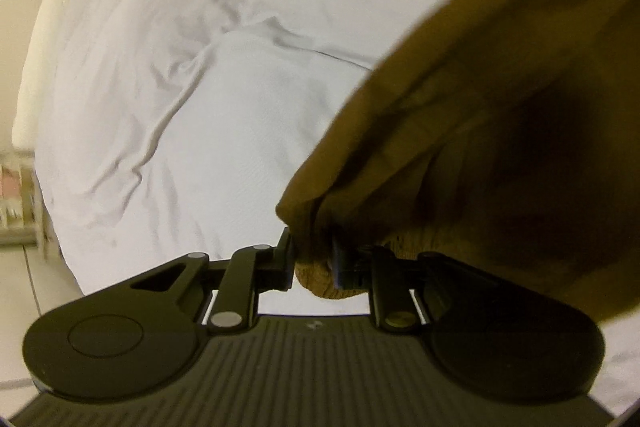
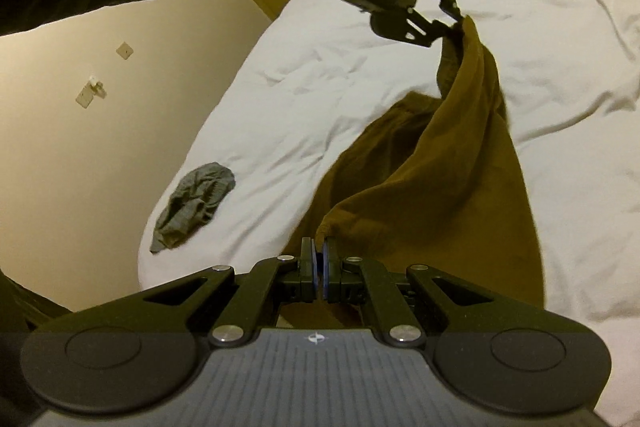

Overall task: Fold clothes
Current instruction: 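Lift the shorts with both tools and fold one leg over the other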

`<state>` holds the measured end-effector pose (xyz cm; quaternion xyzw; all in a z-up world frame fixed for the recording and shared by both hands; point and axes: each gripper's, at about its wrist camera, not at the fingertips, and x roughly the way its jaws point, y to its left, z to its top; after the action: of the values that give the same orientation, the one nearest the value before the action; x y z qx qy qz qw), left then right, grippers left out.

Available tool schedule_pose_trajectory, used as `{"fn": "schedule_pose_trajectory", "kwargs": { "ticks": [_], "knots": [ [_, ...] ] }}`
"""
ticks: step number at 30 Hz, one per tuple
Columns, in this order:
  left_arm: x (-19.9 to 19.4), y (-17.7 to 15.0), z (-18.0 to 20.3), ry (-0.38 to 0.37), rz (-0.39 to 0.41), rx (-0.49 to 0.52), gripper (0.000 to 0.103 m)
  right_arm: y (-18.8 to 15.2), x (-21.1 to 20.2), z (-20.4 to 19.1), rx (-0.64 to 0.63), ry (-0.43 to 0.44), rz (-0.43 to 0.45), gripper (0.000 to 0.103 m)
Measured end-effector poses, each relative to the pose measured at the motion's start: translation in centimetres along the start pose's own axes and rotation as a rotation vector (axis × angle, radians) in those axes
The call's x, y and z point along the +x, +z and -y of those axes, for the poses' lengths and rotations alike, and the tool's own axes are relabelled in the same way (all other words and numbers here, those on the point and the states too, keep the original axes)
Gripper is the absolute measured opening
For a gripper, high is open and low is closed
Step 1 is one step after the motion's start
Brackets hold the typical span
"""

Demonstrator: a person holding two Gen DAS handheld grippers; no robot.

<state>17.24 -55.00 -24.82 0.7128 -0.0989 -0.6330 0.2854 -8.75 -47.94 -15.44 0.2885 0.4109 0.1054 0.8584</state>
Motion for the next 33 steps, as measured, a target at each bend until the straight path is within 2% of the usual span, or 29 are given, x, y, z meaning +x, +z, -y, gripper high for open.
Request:
{"fn": "schedule_pose_trajectory", "kwargs": {
  "ticks": [6,11,16,22,30,33],
  "knots": [
    [-0.1,-3.4,4.6,0.080,0.050,0.214,0.013,-0.7,4.3,-3.8,0.048,-0.047,0.009,0.004],
    [0.1,-6.2,7.3,0.140,0.126,0.316,0.013,-1.0,8.8,-7.1,0.107,-0.087,0.022,0.004],
    [1.4,-8.5,10.7,0.174,0.177,0.446,0.013,-0.9,14.0,-10.4,0.065,-0.094,-0.036,0.004],
    [2.9,-11.4,14.3,0.221,0.194,0.577,0.012,-1.8,17.4,-10.5,0.104,-0.102,-0.086,0.004],
    [4.0,-13.7,17.1,0.227,0.202,0.606,0.013,-2.7,19.9,-11.0,0.117,-0.113,-0.142,0.004],
    [4.4,-14.4,18.0,0.228,0.201,0.609,0.020,-3.0,21.4,-11.2,0.112,-0.140,-0.180,0.004]
  ]
}}
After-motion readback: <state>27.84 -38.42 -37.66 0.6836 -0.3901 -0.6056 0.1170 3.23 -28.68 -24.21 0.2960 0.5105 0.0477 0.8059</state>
